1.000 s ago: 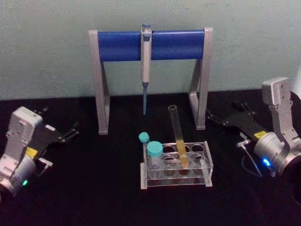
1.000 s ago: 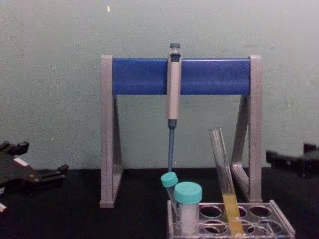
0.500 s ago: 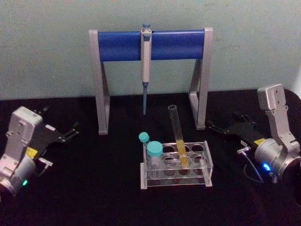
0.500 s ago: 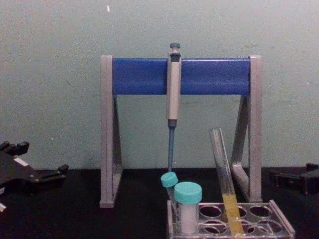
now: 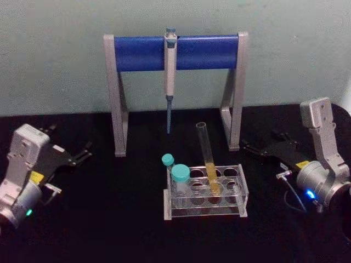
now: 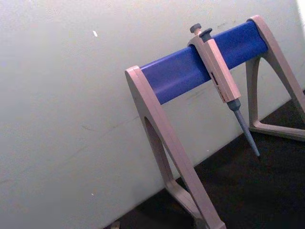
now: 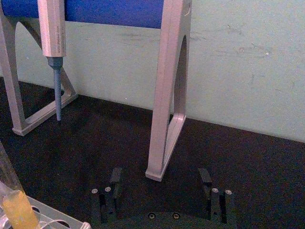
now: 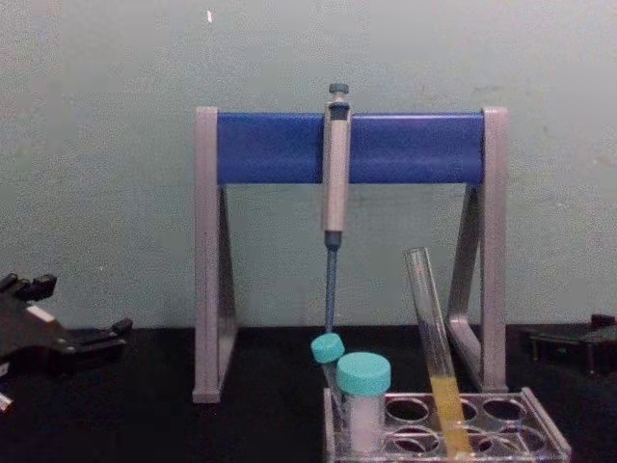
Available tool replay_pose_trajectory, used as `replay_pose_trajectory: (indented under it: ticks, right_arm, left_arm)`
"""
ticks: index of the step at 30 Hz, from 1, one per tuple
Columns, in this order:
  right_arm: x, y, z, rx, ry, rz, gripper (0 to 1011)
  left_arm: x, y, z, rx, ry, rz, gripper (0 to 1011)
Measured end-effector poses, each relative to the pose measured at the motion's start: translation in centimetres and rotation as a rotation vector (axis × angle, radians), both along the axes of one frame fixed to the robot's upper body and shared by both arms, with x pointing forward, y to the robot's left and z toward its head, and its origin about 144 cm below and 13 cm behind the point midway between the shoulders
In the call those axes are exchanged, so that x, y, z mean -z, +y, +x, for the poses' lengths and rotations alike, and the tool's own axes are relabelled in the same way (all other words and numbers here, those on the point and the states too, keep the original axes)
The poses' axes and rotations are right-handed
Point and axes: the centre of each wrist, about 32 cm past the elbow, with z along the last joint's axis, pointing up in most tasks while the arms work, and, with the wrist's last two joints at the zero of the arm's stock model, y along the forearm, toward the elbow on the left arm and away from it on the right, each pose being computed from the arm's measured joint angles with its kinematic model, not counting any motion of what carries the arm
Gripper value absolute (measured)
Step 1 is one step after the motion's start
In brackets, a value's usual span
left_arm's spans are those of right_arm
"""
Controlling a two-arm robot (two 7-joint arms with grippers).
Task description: Pick up the test tube from the test tube rack, shake it, then place it back into the test tube rack.
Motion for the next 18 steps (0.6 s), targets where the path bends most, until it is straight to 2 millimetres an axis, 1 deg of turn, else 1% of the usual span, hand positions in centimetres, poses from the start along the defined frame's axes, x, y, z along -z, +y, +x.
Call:
replay_pose_trajectory:
  ticks: [18]
  right_arm:
    - [-0.04,0.03,-0.01,0.000,-0.003,-0.001,1000]
  left_arm:
    - [0.00,0.00,0.00,0.000,0.000,0.000,1001]
